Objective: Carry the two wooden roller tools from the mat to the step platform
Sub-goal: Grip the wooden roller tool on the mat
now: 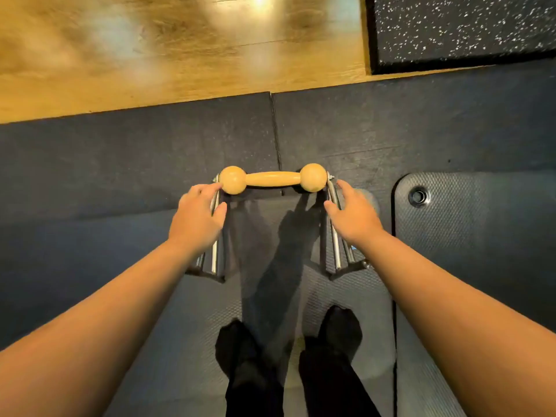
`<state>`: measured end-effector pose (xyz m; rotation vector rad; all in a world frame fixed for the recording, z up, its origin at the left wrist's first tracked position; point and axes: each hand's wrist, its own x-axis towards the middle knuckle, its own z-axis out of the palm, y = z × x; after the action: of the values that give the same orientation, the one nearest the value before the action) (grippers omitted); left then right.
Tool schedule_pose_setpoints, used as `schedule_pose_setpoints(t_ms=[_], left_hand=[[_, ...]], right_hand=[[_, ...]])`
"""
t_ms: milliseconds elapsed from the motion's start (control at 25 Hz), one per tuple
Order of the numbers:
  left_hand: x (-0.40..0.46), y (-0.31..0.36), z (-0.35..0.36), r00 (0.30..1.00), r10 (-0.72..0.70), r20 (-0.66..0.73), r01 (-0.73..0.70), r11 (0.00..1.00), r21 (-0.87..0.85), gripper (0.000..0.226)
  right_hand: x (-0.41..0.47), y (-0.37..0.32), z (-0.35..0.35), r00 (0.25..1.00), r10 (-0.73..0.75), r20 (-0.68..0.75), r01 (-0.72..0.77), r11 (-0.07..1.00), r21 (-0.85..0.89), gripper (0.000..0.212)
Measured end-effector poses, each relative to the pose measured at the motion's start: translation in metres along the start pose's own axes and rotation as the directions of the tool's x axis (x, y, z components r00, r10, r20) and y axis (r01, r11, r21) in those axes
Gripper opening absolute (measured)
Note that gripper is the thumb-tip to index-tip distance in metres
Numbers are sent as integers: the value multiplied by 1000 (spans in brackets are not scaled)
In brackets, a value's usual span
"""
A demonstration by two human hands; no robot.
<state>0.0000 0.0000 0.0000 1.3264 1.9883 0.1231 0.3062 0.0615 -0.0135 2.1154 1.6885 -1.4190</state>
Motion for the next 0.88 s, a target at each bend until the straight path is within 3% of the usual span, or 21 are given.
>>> schedule_pose_setpoints(t_ms=[160,280,360,440,480,560,600,760,880], left_hand=[[1,-17,21,990,-111,86,96,982,165,71],[12,-29,27,961,-247,127,248,969,4,85],[16,-37,30,891,-403,207,441,878,-186,91],[14,-40,36,783,-503,366,613,723,-318,81],[14,-45,41,760,-507,407,639,697,-324,66],[18,-52,48,758,-516,399,640,707,-301,39],[19,-54,49,763,-526,376,638,706,-307,36],[4,-55,49,774,-548,318,633,682,-365,41],[-28,-44,50,813,-557,168,574,720,-391,48]], right_hand=[[10,9,9,956,237,171,-255,962,92,81],[10,18,18,917,315,245,-361,916,174,62],[10,21,23,885,376,275,-440,867,234,57],[11,24,26,892,375,252,-429,878,213,59],[10,25,28,897,366,249,-419,884,207,60],[11,28,28,897,363,252,-421,876,236,62],[11,30,27,897,365,249,-423,872,246,61],[-1,37,32,912,363,193,-405,871,277,44],[-24,40,31,920,362,148,-391,854,344,37]])
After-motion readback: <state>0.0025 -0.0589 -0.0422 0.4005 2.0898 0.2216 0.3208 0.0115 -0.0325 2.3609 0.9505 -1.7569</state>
